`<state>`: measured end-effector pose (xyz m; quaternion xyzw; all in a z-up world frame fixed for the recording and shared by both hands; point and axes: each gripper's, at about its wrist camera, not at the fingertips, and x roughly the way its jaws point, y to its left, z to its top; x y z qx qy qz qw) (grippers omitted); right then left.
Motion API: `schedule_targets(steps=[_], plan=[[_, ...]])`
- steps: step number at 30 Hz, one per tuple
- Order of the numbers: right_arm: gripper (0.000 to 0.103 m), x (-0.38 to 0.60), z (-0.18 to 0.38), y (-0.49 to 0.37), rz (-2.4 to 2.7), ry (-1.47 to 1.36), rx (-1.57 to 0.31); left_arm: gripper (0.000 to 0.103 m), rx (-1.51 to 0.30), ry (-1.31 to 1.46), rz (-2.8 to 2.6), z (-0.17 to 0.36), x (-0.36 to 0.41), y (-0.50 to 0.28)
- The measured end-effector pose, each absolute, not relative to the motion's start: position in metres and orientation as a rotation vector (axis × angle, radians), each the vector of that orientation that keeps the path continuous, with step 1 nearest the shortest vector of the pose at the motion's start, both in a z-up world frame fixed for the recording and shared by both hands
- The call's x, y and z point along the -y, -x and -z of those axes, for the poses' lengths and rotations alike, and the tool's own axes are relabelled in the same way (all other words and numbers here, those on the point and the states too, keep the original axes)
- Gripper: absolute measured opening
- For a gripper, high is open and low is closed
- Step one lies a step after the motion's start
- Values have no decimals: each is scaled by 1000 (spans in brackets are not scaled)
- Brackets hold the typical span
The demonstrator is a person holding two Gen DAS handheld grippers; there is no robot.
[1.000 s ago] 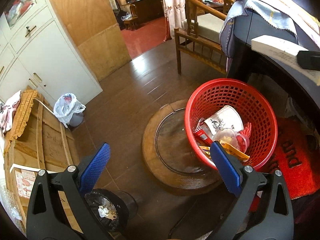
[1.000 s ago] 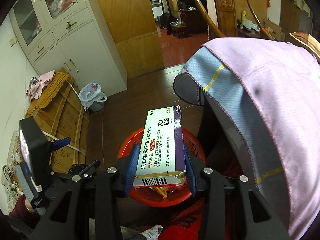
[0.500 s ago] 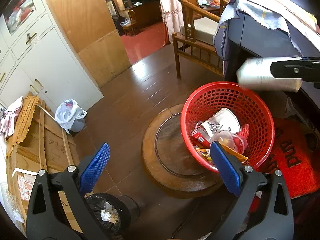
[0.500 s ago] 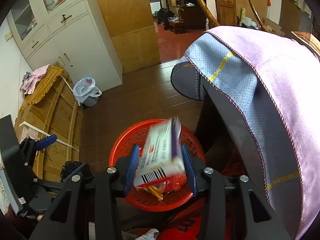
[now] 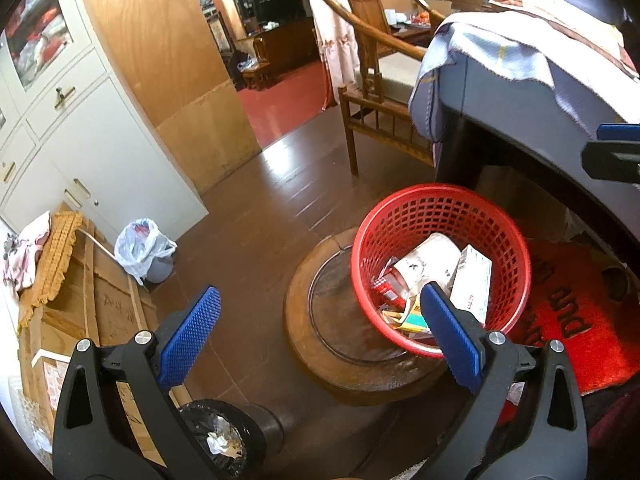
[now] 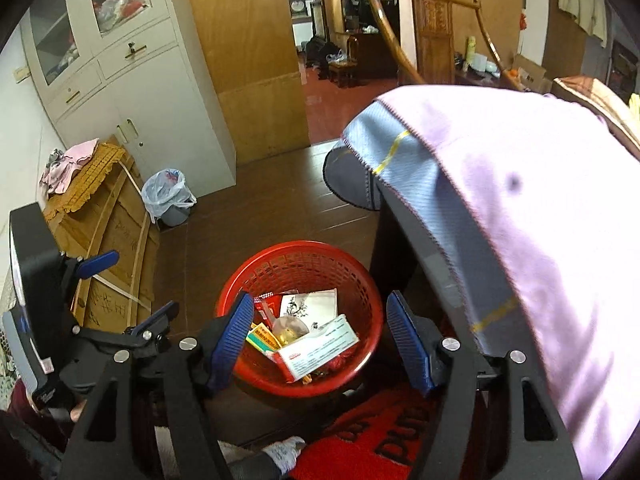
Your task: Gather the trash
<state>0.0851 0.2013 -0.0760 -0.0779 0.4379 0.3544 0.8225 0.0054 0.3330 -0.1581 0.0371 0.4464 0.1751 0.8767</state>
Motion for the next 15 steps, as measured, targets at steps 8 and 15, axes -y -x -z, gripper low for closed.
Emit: schedule_targets(steps=[8, 15], plan=[[72, -165, 44, -64, -729, 110, -862, 96, -866, -179, -351, 123, -304, 10], [86, -132, 16, -45, -702, 50, -799, 96, -825, -153, -330, 96, -290, 27]])
